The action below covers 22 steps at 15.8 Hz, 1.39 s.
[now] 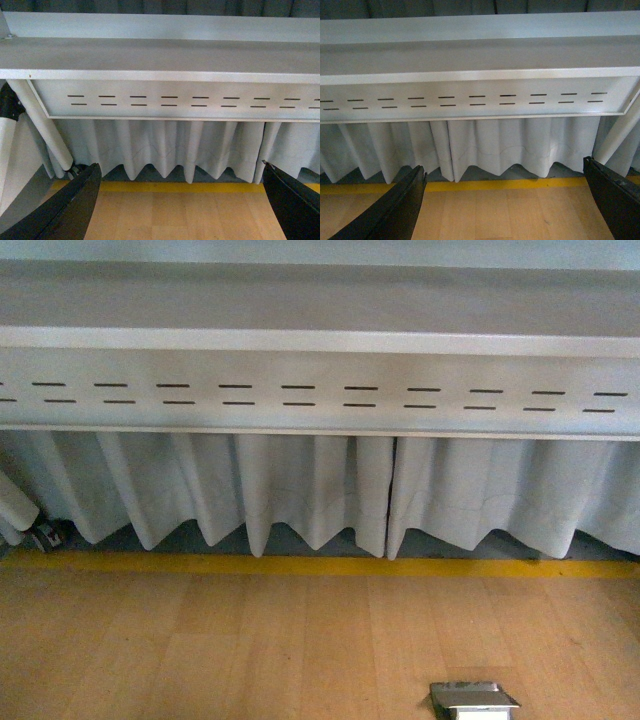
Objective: Open oven
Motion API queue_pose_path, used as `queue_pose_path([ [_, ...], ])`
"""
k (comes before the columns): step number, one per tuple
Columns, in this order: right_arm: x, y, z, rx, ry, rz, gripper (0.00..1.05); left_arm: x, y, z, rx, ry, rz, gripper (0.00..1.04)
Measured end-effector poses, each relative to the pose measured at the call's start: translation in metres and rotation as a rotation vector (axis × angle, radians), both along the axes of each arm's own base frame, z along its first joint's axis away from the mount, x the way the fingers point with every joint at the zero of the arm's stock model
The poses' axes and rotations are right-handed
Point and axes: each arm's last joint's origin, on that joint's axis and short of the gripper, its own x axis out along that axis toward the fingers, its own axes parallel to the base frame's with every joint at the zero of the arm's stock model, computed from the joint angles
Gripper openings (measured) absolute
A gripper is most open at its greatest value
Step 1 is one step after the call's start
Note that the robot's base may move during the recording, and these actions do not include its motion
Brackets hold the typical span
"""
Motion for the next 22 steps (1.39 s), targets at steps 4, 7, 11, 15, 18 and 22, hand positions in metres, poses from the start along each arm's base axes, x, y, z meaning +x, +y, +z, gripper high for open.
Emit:
queue_pose_path([
  [4,0.0000,0.0000,0.0000,0.000,0.000,0.000,0.98,0.0000,0.0000,0.0000,0.000,0.000,0.000,0.98],
  [7,0.0000,0.0000,0.0000,0.000,0.000,0.000,0.98,0.0000,0.0000,0.0000,0.000,0.000,0.000,0.98],
  [11,0.0000,0.0000,0.0000,0.000,0.000,0.000,0.98,0.0000,0.0000,0.0000,0.000,0.000,0.000,0.98],
  [15,0.0000,0.0000,0.0000,0.000,0.000,0.000,0.98,0.0000,0.0000,0.0000,0.000,0.000,0.000,0.98],
  [18,0.0000,0.0000,0.0000,0.000,0.000,0.000,0.98,0.0000,0.0000,0.0000,0.000,0.000,0.000,0.98],
  [22,0.0000,0.0000,0.0000,0.000,0.000,0.000,0.98,0.0000,0.0000,0.0000,0.000,0.000,0.000,0.98],
])
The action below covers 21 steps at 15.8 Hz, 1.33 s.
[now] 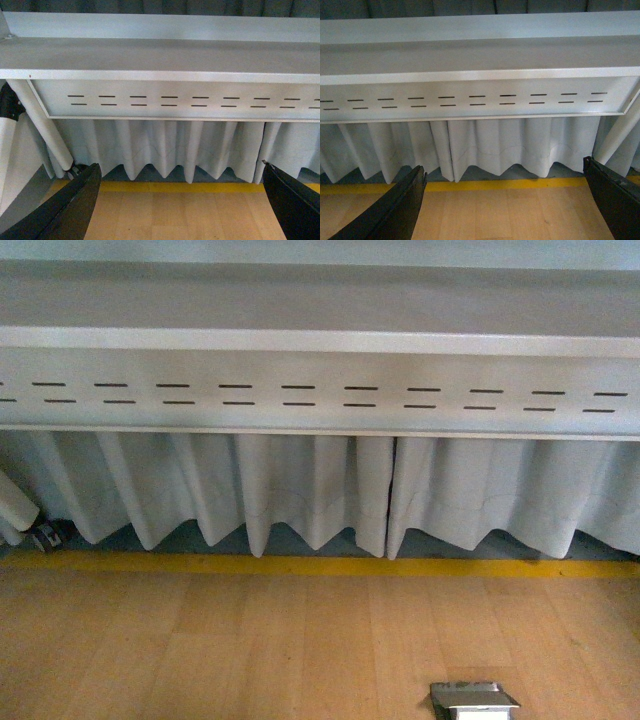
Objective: Open oven
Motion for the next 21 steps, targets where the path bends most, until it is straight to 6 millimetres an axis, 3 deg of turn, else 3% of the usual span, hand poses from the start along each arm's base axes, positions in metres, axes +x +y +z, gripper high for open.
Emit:
queue_pose_path([
  [21,0.0000,0.0000,0.0003,-0.001,-0.002,0.000,0.98,0.0000,0.0000,0.0001,0.000,-0.001,0.001,0.98],
])
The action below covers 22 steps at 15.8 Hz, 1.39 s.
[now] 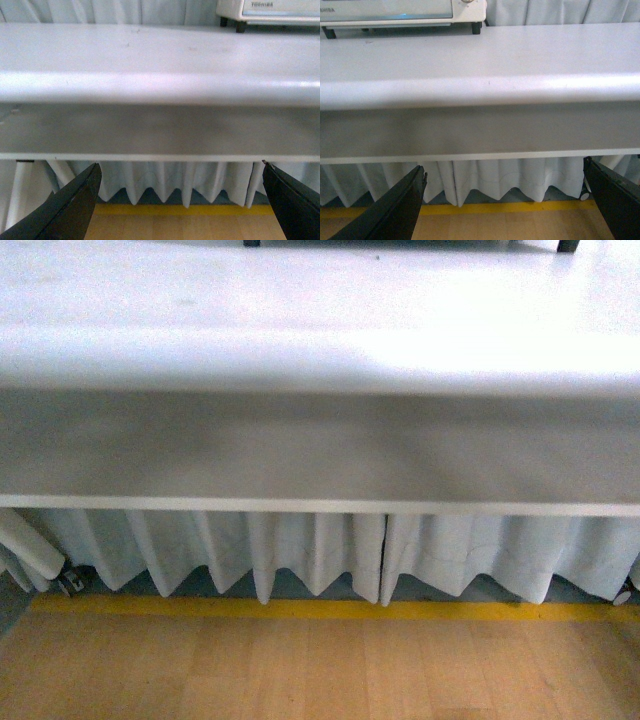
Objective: Open oven
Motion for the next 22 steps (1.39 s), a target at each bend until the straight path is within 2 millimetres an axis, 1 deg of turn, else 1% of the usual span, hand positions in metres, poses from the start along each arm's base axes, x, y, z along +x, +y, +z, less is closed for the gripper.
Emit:
queue_pose_path([
  [22,0.0000,0.0000,-0.0004,-0.001,0.003,0.000,0.98,0.0000,0.0000,0.0002,0.000,-0.001,-0.001,0.98],
])
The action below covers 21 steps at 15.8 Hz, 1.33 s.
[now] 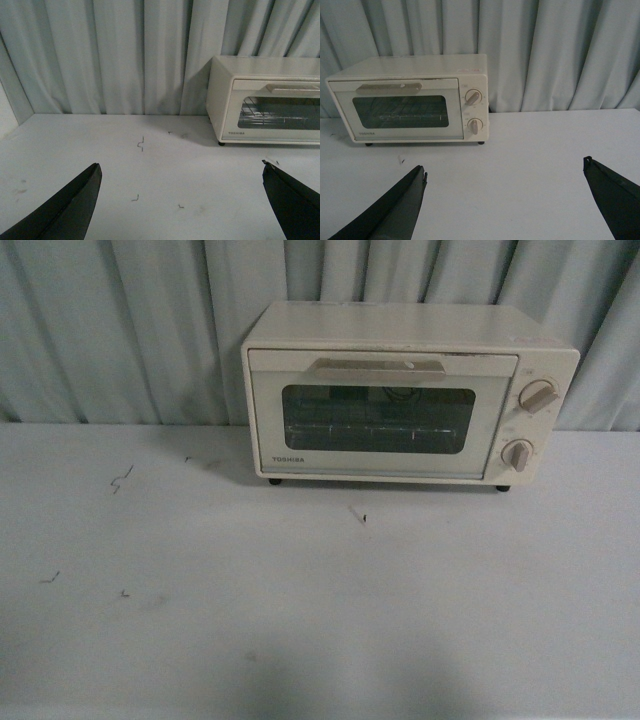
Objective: Open oven
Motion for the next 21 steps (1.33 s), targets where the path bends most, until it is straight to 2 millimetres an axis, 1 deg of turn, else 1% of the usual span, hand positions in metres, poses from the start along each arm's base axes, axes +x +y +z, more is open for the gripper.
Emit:
queue_pose_path([
  [12,0.000,0.000,0.000,0.000,-0.002,0.000,0.98,0.000,0.000,0.000,0.000,0.001,0.000,0.98],
  [13,0.000,0.000,0.000,0.000,-0.002,0.000,0.98,-0.001,-0.002,-0.001,-0.062,0.130,-0.018,0.98],
  [14,0.000,0.000,0.000,0.000,-0.001,0.000,0.98,0.004,-0.013,0.001,-0.211,0.371,-0.012,0.98],
  [15,0.000,0.000,0.000,0.000,-0.002,0.000,0.98,0.011,-0.030,0.000,-0.353,0.454,-0.029,0.98],
  [16,0.000,0.000,0.000,0.000,-0.001,-0.001,0.98,0.015,-0.046,-0.005,-0.455,0.500,-0.042,0.98],
  [17,0.000,0.000,0.000,0.000,-0.002,0.000,0.98,0.023,-0.076,-0.011,-0.629,0.580,-0.061,0.98],
  [18,0.000,0.000,0.000,0.000,-0.002,0.000,0.98,0.030,-0.102,-0.018,-0.753,0.654,-0.063,0.98],
  [20,0.000,0.000,0.000,0.000,-0.002,0.000,0.98,0.046,-0.138,-0.033,-0.860,0.738,-0.036,0.98],
  [21,0.000,0.000,0.000,0.000,-0.002,0.000,0.98,0.053,-0.148,-0.038,-0.869,0.752,-0.033,0.98],
])
